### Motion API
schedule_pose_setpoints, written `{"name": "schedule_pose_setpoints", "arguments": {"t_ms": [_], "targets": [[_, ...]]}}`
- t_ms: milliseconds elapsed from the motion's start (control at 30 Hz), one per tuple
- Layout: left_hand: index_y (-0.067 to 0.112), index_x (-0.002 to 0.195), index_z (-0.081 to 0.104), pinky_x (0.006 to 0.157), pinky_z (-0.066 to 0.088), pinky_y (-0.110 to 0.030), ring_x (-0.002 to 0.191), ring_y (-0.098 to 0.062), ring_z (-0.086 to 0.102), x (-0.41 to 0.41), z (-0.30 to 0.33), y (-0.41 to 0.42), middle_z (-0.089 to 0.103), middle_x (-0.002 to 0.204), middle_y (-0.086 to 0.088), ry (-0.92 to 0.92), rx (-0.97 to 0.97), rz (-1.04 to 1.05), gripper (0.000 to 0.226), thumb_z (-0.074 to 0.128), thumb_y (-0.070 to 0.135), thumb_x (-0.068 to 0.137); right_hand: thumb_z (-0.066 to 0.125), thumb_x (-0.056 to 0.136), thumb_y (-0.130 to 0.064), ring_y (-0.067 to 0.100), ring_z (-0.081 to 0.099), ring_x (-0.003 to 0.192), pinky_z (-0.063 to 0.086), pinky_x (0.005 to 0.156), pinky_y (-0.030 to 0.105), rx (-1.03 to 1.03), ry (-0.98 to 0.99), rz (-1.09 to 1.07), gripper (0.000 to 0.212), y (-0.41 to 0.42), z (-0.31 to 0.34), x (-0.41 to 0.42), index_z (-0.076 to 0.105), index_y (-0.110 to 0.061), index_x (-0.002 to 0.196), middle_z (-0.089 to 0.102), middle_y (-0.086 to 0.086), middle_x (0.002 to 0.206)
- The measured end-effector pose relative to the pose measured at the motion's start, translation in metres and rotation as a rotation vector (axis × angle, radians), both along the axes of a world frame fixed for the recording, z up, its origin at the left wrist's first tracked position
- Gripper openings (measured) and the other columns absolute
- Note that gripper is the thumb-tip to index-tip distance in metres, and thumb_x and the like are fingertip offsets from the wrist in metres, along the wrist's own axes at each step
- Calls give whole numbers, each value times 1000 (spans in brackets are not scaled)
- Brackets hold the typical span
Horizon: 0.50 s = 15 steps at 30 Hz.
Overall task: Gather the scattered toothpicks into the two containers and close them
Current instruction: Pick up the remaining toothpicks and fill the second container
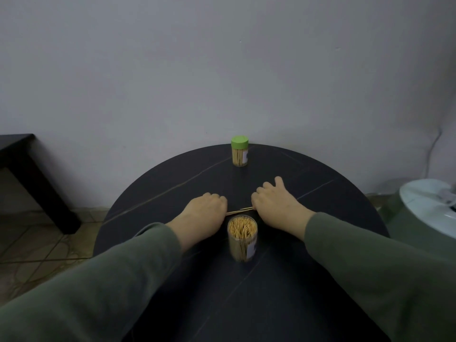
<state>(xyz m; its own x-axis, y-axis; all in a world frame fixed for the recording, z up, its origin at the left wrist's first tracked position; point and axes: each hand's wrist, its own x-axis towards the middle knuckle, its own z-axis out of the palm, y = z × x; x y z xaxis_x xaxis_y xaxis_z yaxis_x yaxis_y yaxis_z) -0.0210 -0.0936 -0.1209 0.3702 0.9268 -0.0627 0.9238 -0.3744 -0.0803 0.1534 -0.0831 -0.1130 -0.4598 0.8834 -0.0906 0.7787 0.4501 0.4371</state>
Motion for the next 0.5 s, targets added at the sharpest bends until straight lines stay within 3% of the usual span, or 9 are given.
{"name": "schedule_pose_setpoints", "arguments": {"t_ms": [300, 500], "targets": [[17, 119, 59, 90, 49, -29, 106, -16, 56, 0, 11, 2, 60, 115, -2, -71, -90, 51, 25, 52, 29, 98, 52, 92, -12, 19, 47, 111, 25, 105, 45, -92, 352, -93, 23, 3, 19, 22, 52, -23, 112, 53, -3, 108], [12, 114, 59, 91, 51, -34, 101, -20, 58, 4, 16, 1, 60, 113, -6, -43, -141, 64, 22, 52, 24, 97, 50, 94, -13, 15, 47, 104, 26, 99, 40, -94, 433, -61, 17, -1, 11, 22, 48, -28, 101, 46, -10, 97]]}}
